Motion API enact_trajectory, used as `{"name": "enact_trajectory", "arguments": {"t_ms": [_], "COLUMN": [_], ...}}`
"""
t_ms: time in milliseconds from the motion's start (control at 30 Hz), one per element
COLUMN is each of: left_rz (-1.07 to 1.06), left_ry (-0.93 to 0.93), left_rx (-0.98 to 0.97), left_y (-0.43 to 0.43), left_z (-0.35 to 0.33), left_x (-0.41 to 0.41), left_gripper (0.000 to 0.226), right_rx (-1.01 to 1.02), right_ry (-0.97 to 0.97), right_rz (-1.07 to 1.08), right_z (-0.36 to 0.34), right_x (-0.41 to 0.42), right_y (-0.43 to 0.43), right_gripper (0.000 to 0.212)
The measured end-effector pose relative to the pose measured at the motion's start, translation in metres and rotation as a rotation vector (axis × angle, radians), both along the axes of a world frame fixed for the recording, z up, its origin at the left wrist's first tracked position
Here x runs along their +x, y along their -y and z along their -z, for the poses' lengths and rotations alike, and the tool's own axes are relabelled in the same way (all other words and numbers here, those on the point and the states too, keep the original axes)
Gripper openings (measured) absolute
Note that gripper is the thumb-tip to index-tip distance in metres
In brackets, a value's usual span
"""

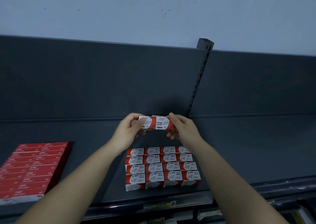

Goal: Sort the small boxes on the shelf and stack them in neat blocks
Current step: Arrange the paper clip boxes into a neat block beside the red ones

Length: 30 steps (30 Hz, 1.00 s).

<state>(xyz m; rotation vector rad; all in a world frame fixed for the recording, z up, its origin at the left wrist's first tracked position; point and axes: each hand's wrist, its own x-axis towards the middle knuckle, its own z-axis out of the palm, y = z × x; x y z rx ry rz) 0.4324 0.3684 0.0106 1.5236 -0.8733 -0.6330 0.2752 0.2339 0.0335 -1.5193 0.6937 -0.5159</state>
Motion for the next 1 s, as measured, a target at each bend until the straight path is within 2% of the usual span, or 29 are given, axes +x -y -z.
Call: {"name": "enact_trajectory", "arguments": {"t_ms": [233, 500, 667, 867, 1000], "left_rz": [-0.027, -0.039, -0.014, 0.026, 0.050], "left_ry": [-0.004, -0.038, -0.042, 0.004, 0.086], "left_rx": [-0.014, 0.028, 0.082, 0.174, 0.277], "left_y": [-0.014, -0.031, -0.038, -0.039, -0.036], "left_z": [-0.011, -0.009, 0.003, 0.022, 0.032], "left_x": [-0.005, -0.002, 0.006, 0.016, 0.022], "left_gripper": [0.019, 0.015, 0.024, 0.019, 0.018], "right_rx": [0.021, -0.143, -0.158, -0.239, -0.384], "right_ry": [0.021, -0.083, -0.109, -0.249, -0.403], "right_rz": [-0.039, -0.075, -0.144, -0.177, -0.224], "right_z": [-0.005, -0.001, 0.007, 0.026, 0.034], "right_x": [-0.002, 0.004, 0.011, 0.021, 0.027], "right_y": [-0.004, -0.009, -0.011, -0.010, -0.009], "right_gripper": [0.029, 0.024, 0.015, 0.022, 0.024]}}
